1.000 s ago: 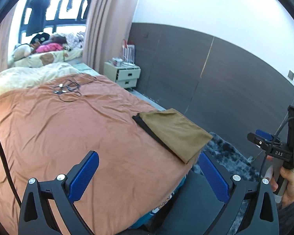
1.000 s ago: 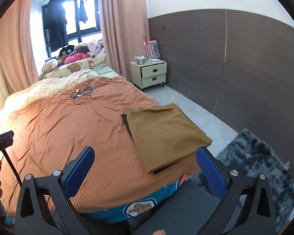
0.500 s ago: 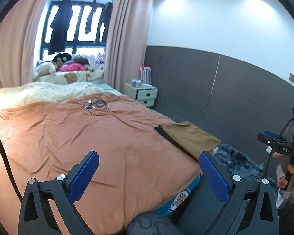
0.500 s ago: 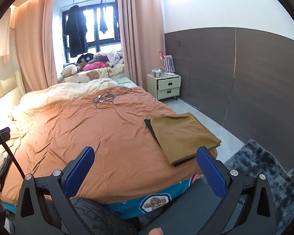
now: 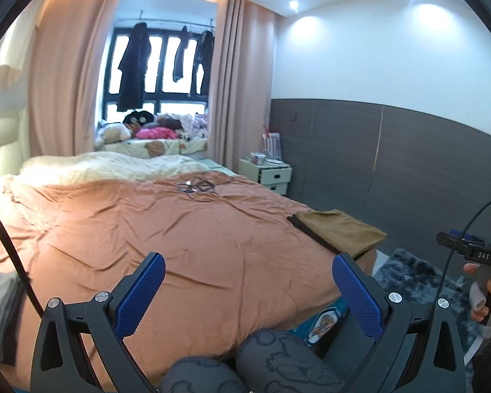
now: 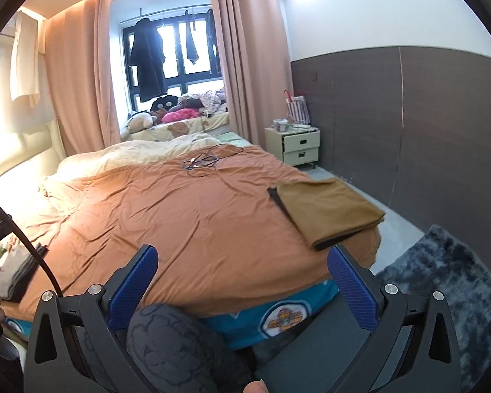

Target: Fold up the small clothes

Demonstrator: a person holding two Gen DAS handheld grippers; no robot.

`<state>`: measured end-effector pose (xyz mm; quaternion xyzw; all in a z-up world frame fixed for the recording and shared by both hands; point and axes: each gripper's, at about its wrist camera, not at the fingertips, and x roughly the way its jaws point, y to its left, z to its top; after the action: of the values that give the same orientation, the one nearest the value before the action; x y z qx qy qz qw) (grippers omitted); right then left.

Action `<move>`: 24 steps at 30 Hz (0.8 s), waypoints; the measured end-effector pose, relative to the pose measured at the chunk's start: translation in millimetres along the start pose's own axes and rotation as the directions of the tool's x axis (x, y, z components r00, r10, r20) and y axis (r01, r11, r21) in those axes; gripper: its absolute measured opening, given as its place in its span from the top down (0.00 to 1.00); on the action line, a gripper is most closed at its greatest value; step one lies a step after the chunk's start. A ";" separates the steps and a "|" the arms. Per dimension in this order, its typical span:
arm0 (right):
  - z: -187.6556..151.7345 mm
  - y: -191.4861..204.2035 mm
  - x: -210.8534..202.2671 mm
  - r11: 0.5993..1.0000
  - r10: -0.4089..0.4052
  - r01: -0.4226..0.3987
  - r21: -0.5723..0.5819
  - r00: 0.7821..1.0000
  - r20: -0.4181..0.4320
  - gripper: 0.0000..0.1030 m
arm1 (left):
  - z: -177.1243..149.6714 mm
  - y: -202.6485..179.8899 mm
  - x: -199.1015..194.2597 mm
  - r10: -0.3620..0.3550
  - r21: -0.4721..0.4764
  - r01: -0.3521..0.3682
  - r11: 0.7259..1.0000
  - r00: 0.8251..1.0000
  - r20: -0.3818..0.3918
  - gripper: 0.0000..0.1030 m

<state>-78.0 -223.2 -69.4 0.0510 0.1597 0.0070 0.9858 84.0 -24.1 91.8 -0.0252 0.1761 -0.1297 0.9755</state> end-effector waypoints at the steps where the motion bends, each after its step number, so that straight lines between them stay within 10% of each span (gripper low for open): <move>1: -3.7 -3.3 1.4 1.000 0.001 -0.001 -0.002 1.000 0.000 0.00 | -2.5 -1.7 -4.2 0.005 0.004 -0.005 1.000 1.000 0.006 0.00; 24: -20.1 4.1 -4.8 0.998 0.056 -0.056 -0.020 0.998 0.013 0.00 | -29.6 -17.0 -29.4 0.053 -0.013 -0.052 0.999 0.998 0.019 0.00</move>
<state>-88.9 -217.3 -86.5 0.0458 0.1516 0.0357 0.9867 42.9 -32.9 75.6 -0.0281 0.1679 -0.1026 0.9800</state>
